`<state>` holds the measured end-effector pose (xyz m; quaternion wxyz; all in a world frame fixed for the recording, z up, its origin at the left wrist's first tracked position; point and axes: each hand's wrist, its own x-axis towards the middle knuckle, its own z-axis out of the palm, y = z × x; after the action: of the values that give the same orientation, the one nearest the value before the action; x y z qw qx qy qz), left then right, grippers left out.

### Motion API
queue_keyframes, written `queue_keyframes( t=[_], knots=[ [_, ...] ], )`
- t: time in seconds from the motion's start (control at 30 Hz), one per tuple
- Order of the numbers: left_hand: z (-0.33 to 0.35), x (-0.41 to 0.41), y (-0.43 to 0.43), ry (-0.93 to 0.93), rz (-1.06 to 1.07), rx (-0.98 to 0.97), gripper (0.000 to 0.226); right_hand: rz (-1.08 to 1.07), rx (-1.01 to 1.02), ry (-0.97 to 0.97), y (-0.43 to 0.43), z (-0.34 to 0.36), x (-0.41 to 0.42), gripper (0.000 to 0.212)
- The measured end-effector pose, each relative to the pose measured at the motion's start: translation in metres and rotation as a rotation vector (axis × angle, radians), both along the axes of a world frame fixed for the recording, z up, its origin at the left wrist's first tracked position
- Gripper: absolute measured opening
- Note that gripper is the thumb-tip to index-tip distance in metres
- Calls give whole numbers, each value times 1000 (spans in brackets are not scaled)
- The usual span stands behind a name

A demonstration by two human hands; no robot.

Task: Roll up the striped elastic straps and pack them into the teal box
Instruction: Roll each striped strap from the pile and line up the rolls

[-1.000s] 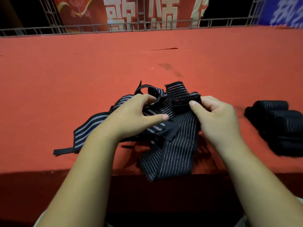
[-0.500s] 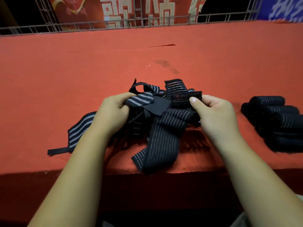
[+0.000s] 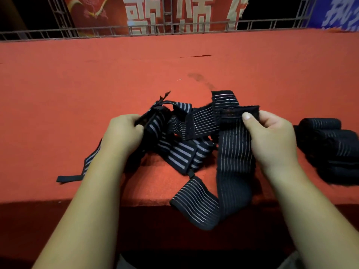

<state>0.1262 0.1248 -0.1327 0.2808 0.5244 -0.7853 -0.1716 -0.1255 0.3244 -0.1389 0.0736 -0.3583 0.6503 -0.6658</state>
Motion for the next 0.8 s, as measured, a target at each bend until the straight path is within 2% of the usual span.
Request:
queue_keyframes(
  t=[0.13, 0.27, 0.43, 0.63, 0.8],
  knots=[
    [3, -5, 6, -152, -75, 34, 34, 17, -76, -21, 5, 6, 3, 21],
    [5, -9, 11, -279, -84, -41, 37, 27, -221, -35, 16, 22, 2, 26],
    [-10, -16, 18, -335, -136, -119, 42, -40, -290, 101, 32, 41, -4, 32],
    [-25, -28, 31, -506, -159, -258, 36, -80, -367, 109, 54, 58, -10, 28],
    [-25, -28, 23, -551, -204, -207, 34, -74, -445, 74, 79, 72, -19, 23]
  ],
)
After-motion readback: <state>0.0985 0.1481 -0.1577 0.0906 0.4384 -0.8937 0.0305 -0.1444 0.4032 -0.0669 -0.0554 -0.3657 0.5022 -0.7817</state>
